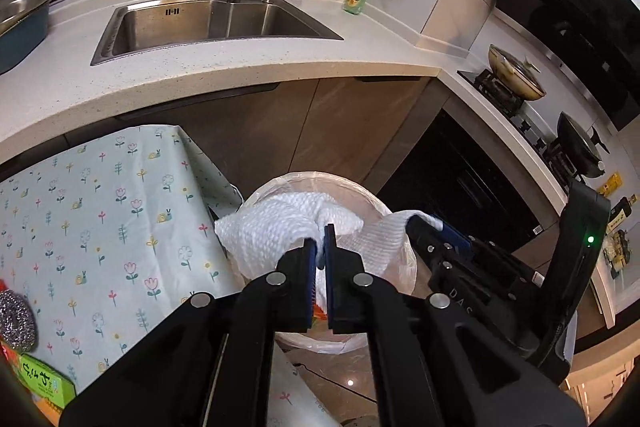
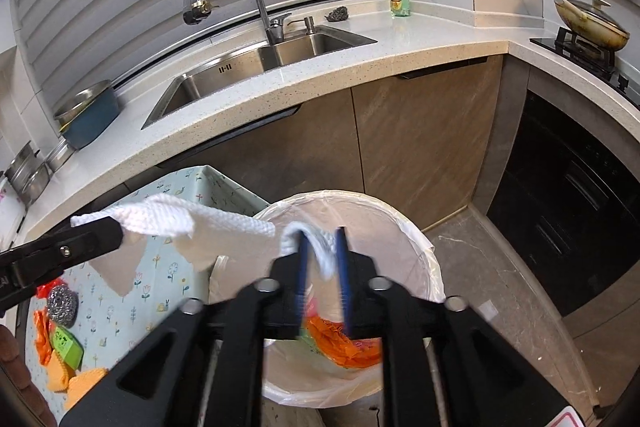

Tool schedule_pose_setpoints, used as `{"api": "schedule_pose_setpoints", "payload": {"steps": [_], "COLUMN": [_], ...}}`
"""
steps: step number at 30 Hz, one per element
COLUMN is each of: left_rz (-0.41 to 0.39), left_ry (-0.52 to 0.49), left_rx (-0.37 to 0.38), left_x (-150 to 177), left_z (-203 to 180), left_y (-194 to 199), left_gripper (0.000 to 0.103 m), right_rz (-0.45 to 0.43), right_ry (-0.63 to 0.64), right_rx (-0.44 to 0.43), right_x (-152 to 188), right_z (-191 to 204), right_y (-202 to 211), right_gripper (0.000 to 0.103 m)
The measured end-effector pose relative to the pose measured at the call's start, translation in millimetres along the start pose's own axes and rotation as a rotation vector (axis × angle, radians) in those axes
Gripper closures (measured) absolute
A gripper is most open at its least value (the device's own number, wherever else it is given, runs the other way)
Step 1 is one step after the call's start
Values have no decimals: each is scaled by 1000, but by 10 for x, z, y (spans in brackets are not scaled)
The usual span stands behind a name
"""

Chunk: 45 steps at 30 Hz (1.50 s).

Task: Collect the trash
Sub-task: 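Carry the white wipe to the bin and open the left tool, then move both tools back to the table over the orange mesh sponges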

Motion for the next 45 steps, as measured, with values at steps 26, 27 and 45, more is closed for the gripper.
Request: {"api": "schedule_pose_setpoints", "payload": {"steps": [26, 27, 45], "left_rz": [-132, -137, -205], "left_ry": [40, 45, 201], "left_rx": [-155, -161, -359], "left_x": [66, 83, 880], "left_z": [304, 339, 1534], "left_y": [728, 778, 1889], "left_gripper": [69, 69, 35], "right_rz": [-76, -77, -25], "right_ry": [95, 102, 280], "right_rx": [-81, -89, -267], "right_x": [37, 54, 815], "right_z": [597, 661, 2146], "right_y": [669, 703, 1199], "right_gripper": [52, 52, 43]}}
Point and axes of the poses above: each gripper's, at about its wrist camera, not at the fingertips, and y roughly against the way its jaws point, z to its left, x to its underside, the point moved 8 cm from there along -y, roughly the way its jaws point, and after that the axes turned 1 degree about y, right-handed, at the moved point
